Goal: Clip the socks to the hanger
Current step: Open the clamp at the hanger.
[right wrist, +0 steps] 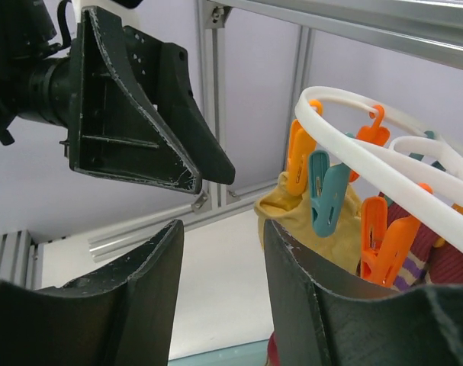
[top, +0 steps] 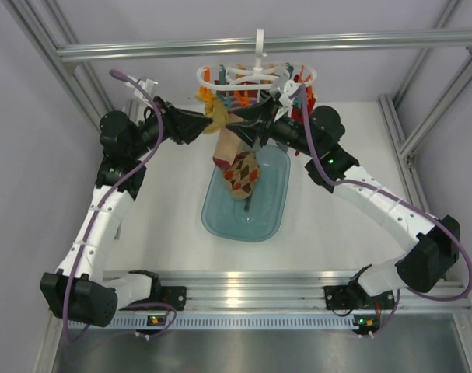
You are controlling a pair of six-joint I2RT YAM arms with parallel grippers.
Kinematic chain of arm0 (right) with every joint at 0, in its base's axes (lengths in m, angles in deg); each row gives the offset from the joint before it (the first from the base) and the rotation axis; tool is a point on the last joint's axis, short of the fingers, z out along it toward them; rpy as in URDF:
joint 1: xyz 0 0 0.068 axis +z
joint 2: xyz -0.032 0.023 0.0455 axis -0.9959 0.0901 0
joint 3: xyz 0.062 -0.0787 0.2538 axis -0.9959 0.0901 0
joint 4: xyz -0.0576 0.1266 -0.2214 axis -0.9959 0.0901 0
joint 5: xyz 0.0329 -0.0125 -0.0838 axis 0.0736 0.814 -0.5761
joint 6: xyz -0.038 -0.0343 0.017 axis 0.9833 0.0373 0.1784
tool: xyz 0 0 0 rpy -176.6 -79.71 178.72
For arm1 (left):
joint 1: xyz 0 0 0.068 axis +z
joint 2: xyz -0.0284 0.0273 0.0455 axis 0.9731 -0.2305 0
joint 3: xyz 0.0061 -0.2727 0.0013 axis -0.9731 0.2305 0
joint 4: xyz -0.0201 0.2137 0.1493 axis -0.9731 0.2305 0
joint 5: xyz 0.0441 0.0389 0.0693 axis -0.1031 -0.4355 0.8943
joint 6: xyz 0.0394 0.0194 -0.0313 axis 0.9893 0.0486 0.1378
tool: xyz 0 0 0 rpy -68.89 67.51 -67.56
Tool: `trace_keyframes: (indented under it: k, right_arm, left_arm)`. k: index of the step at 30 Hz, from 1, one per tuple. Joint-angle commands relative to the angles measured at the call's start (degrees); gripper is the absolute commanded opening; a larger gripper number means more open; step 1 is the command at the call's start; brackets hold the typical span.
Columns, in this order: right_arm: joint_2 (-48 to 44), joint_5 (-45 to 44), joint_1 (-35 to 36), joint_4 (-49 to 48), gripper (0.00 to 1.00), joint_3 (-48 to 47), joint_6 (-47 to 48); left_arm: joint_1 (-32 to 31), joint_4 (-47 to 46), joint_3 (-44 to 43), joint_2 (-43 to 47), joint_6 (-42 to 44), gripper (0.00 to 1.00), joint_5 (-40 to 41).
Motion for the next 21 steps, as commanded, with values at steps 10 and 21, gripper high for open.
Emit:
trace_keyframes:
  k: [10,21]
  right_arm:
    - [1.78,-13.81,1.6,-2.82,0.46,0.09,4.69]
    - [2.13,-14.87,1.51,-3.26,0.46,0.79,7.94]
  left_arm:
    - [-8.16,0.25,-9.71,-4.8,7.33,0.37,14.11]
    - [-10.72,5.53,-12.7,-8.14,4.18,0.36,25.9]
